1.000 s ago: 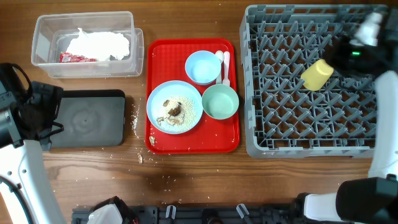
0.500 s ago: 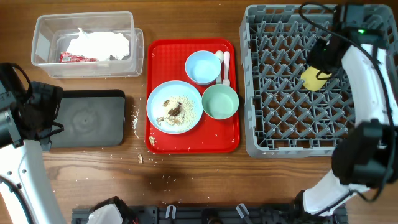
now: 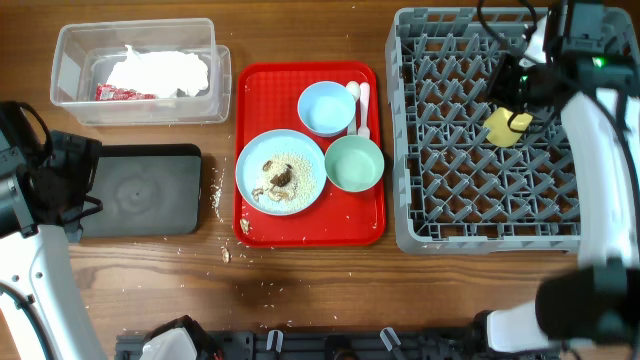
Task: Sort waste into correct bins and load items into the dishwasher rack
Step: 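Move the right gripper to the pale green cup and grasp it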
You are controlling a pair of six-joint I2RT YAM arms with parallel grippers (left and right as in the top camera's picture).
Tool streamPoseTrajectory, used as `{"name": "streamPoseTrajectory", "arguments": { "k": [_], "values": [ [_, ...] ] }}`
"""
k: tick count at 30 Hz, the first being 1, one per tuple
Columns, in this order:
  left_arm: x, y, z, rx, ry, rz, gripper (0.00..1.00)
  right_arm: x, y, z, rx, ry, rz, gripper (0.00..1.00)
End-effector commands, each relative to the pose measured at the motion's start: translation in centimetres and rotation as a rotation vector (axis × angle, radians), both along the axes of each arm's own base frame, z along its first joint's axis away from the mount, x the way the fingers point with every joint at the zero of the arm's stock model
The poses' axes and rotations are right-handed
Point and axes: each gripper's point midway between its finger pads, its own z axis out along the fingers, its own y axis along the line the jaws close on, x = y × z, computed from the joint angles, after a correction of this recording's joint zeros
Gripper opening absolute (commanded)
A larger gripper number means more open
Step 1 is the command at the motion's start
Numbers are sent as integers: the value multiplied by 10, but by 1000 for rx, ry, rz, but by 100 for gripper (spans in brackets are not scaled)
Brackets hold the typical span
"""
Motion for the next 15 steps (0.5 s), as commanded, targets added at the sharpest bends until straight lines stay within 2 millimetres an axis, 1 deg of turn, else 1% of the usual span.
{"name": "streamPoseTrajectory", "arguments": {
  "k": [1,2,4,5,7,8,10,12,13,15],
  "values": [
    [-1,3,0,10,4,6,100,-25,85,37,68,-88,293,16],
    [-1,3,0,10,4,6,100,-31,102,36,72,-80,337,23],
    [-1,3,0,11,4,6,100,-40,139,29,70,-61,432,54],
    [-1,3,0,11,3,6,100,-43,155,21,60,-42,449,57],
    [-1,3,0,10,4,6,100,-42,174,3,18,-7,419,60],
    [-1,3,0,10,4,6,100,-42,187,-10,-8,10,419,61],
    [-1,3,0,11,4,6,100,-49,220,-35,-22,49,493,61],
    [-1,3,0,11,3,6,100,-54,243,-55,-32,82,543,63],
    [-1,3,0,10,4,6,100,-56,259,-74,-45,110,564,64],
    [-1,3,0,10,4,6,100,-58,272,-97,-67,140,587,65]
  ]
}}
